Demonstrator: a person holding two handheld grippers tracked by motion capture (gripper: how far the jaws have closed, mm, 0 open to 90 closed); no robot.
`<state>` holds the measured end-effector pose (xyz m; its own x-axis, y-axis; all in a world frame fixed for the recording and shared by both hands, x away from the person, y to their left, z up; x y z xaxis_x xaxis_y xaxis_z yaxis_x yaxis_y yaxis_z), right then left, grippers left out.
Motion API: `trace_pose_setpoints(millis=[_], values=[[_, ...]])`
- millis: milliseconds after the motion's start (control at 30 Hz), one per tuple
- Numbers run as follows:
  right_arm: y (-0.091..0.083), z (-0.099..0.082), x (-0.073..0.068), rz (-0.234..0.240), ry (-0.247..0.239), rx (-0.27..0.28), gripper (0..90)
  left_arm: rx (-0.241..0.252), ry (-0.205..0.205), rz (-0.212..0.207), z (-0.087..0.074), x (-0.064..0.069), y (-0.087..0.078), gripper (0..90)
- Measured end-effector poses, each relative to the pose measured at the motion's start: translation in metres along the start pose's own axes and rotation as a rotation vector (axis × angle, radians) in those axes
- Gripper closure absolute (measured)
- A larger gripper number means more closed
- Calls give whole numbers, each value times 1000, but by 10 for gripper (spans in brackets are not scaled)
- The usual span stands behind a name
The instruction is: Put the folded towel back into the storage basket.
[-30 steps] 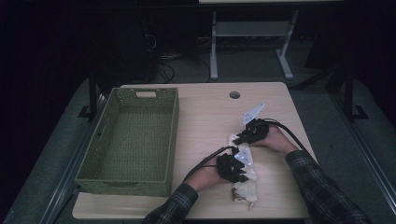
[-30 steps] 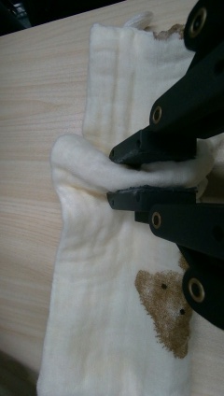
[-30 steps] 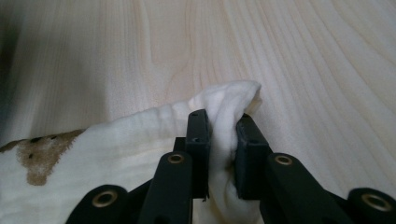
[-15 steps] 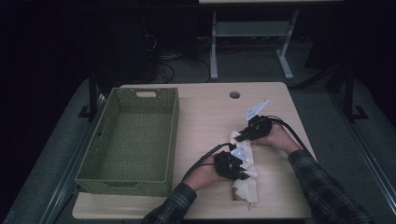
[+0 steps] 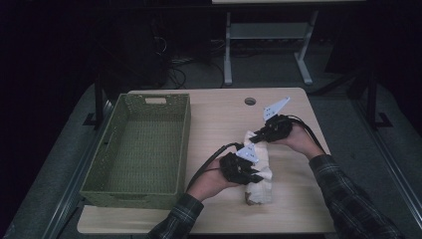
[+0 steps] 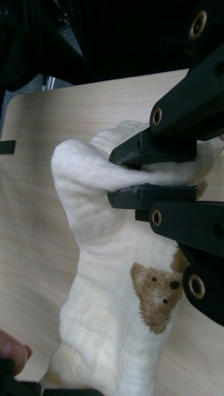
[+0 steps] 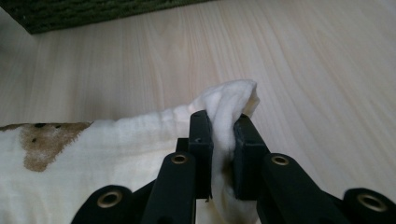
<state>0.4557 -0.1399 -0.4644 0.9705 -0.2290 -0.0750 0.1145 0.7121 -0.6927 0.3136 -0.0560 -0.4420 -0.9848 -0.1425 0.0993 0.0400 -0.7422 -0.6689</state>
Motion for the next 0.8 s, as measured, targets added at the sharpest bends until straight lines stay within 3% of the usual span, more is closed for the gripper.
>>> trace_pose_setpoints(millis=[233,333,533,800], values=[[-6,24,-5,2,-16,15,804,8,4,31,14,-1,-25,796],[-7,34,-7,4,-25,22,804,19,-12,45,17,-5,-37,796],[-10,55,-7,3,-46,37,804,37,-27,55,19,-11,-61,796],[-3,86,-12,19,-70,36,804,39,-14,64,16,-18,-97,796]])
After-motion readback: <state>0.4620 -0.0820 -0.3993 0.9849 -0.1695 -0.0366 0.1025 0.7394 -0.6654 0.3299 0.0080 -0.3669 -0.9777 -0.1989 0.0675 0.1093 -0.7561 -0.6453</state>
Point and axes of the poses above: each handheld gripper's, and its own axes: y roughly forward along the jaws, z roughly out of its top, x roughly to its right, the point moved 8 cm from there along y, roughly forward along the jaws, and after that the axes turned 1 degree about x, right-handed, at the moved point
